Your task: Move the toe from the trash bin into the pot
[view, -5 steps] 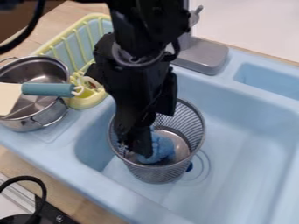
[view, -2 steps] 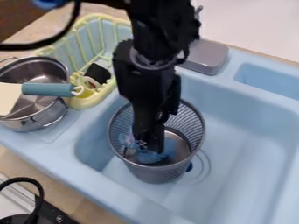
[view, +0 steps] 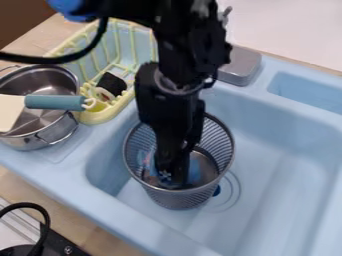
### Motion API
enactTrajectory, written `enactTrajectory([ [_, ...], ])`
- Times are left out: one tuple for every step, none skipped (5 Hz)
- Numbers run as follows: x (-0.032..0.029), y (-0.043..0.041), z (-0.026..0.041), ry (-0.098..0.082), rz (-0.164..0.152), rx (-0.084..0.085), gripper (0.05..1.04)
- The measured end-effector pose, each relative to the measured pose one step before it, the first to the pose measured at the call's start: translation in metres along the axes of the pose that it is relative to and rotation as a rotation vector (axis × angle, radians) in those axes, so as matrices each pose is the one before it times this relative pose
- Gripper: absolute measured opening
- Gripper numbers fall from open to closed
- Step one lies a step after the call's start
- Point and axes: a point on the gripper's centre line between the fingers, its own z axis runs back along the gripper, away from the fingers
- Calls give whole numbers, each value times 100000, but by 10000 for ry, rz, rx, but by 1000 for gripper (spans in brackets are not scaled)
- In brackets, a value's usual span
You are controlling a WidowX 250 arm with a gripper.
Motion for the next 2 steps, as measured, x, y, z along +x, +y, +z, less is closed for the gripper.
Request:
enactTrajectory([
  [157, 3, -632, -119, 207, 204, 677],
  [48, 143, 1, -31, 110, 90, 405],
])
